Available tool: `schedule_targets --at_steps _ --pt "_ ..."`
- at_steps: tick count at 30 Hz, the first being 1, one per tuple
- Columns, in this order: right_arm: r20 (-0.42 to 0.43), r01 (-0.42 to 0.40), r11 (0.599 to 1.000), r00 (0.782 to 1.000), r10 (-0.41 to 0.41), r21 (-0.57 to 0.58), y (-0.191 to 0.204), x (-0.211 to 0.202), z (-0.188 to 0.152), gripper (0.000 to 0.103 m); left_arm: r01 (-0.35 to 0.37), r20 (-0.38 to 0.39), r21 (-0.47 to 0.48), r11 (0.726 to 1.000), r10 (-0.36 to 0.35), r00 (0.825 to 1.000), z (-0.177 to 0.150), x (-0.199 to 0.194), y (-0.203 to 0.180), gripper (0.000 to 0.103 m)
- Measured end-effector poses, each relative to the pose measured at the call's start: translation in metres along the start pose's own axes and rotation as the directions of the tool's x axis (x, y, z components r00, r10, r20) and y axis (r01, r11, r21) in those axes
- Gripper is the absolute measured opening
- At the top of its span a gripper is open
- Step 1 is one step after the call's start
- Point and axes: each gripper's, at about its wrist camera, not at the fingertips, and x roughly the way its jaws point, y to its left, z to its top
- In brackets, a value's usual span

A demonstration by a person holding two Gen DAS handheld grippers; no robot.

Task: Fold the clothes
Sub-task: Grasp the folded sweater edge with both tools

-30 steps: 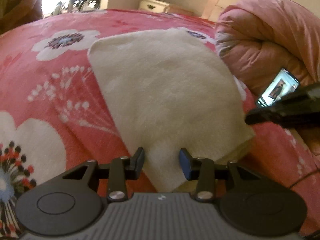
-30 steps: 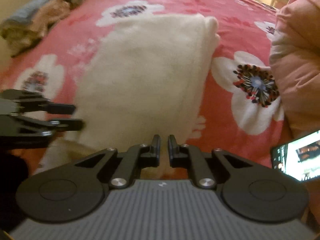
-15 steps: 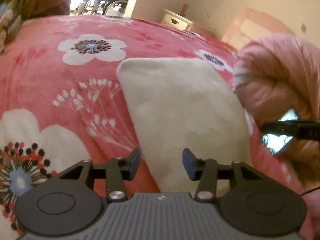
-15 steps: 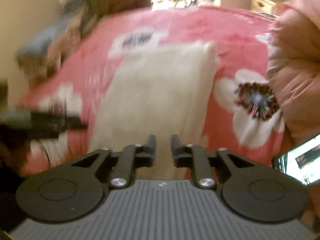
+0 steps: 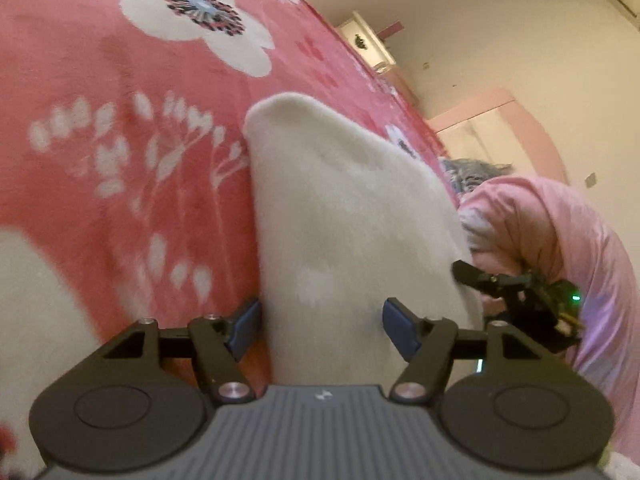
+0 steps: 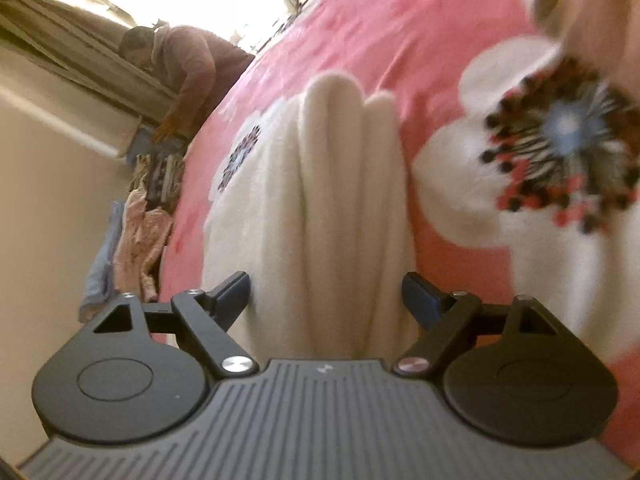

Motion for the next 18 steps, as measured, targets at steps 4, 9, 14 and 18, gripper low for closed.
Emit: schedule_targets --at_steps 4,9,14,18 --pt "-0.05 -0.037 0.999 0.998 0.035 -0.029 -0.002 0.028 0.021 0.095 0.036 -0.016 0.014 0.999 -0.036 0.999 0.021 0.023 0.003 0.068" --pt "-0.032 -0.091 0.996 0.995 0.091 -0.001 -0.009 0.054 0.049 0.096 0.086 -0.027 0.015 0.996 -0.085 0.996 0.032 0.039 0.01 0.069" --pt "-0.031 -0.192 0.98 0.981 0.194 0.053 -0.023 0.058 0.046 0.099 0.099 -0.013 0.016 0.995 -0.099 0.995 0.023 0.033 0.012 0.066" --pt "-0.112 -0.249 0.967 0.961 0.255 0.059 -0.017 0.05 0.028 0.099 0.068 0.008 0.041 0.997 -0.069 0.998 0.021 0.028 0.001 0.063"
